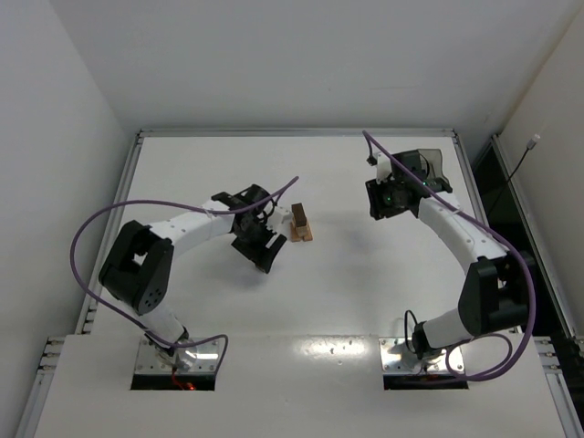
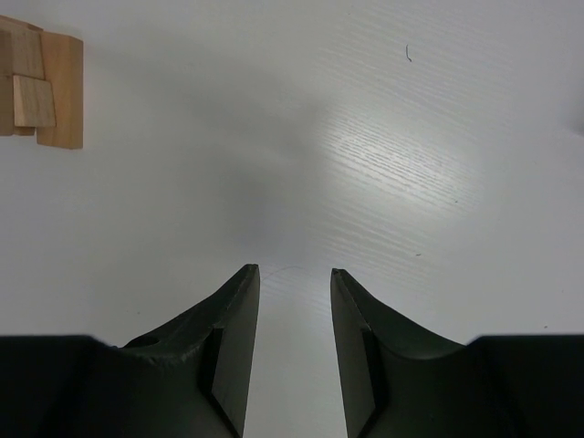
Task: Build the wood block tower
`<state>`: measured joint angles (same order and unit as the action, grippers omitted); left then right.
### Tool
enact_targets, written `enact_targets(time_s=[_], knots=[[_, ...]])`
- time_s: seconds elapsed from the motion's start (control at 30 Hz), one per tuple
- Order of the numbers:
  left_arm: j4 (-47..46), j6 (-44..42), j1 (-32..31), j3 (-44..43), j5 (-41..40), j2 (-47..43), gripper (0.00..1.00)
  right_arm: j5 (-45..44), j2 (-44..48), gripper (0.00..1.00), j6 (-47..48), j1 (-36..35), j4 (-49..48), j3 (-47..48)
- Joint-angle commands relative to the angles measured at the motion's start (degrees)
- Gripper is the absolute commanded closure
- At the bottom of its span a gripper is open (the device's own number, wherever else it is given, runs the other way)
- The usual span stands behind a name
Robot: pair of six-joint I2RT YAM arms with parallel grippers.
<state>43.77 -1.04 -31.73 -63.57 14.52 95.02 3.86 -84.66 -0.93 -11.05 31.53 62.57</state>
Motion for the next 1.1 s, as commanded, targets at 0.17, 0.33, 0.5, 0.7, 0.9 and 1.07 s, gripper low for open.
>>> enact_targets(time_s=[0.17,0.33,0.5,0.7,0.9,1.07], knots=[[-4.31,1.65,-0.44,0.2,-6.88,-0.28,0.37,1.59,1.69,0.66,0.31,0.15,-1.47,-0.16],[-4.83,1.65,-2.19,0.2,-6.88,0.95,0.37,1.59,1.69,0.66,0.31,0.15,-1.47,-0.16],[-5.36,1.65,-3.34,0.2,-7.4,1.48,0.37,2.12,0.55,0.66,0.31,0.15,-1.47,0.36],[-5.36,2.18,-3.34,0.2,-7.93,2.54,0.39,2.64,-0.5,0.62,0.31,0.15,-1.47,0.89],[-5.89,2.18,-3.34,-0.33,-8.55,4.37,0.47,2.65,-0.5,0.62,0.31,0.15,-1.47,0.89],[-5.89,2.18,-3.34,-0.85,-8.55,5.52,0.49,3.17,-1.65,0.62,0.31,0.68,-1.47,0.89]])
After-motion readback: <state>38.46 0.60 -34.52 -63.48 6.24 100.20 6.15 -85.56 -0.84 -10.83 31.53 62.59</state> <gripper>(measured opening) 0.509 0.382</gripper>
